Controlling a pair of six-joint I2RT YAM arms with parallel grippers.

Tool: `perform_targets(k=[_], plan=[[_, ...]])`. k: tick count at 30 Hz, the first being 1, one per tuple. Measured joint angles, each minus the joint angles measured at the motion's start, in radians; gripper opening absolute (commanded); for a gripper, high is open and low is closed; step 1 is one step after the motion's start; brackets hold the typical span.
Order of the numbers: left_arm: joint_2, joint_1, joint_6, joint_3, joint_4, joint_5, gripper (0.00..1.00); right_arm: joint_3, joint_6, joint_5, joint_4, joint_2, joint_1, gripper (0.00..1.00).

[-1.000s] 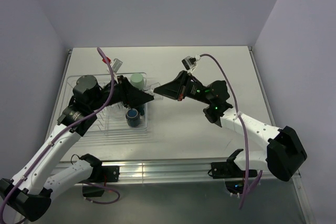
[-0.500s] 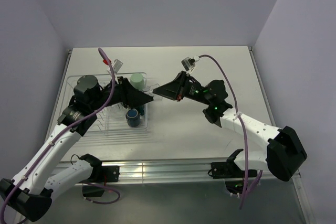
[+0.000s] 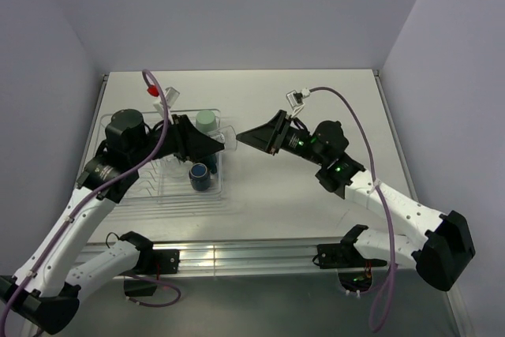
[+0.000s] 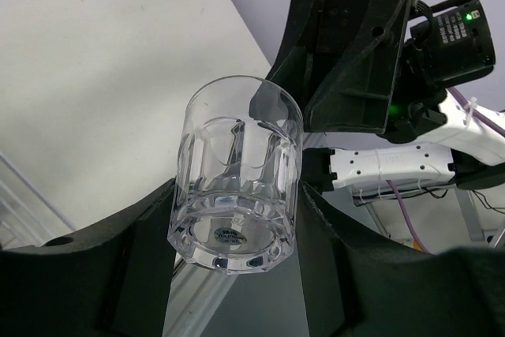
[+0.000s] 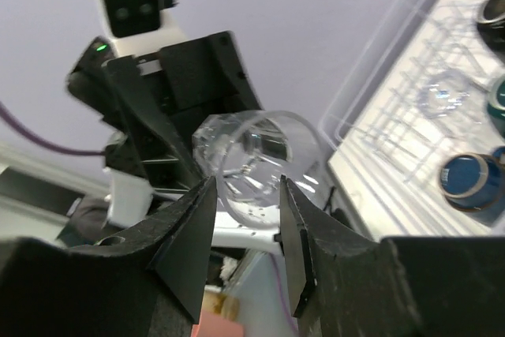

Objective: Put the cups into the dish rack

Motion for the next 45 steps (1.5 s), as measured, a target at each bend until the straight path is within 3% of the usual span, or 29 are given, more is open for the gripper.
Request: perform_targets(k=[8,13,21,29,45], plan=[[-0.029,0.016,0.055,0.159,-0.246,-0.138,0.00,0.014,-0.106,0.176,-0.276,-0.069,0.002,0.47],[-0.029,0.018,0.080,0.278,-0.463,-0.330,0.00,0.029,-0.179,0.282,-0.417,-0.069,0.002,0.48],[0.000,0.018,0.061,0.240,-0.716,-0.555,0.00,0.054,-0.284,0.358,-0.552,-0.066,0.002,0.48],[0.087,0.018,0.024,0.085,-0.788,-0.663,0.00,0.073,-0.372,0.377,-0.614,-0.053,0.002,0.48],[0.176,0.090,0.010,0.003,-0.739,-0.747,0.00,0.072,-0.416,0.360,-0.619,-0.045,0.002,0.48]])
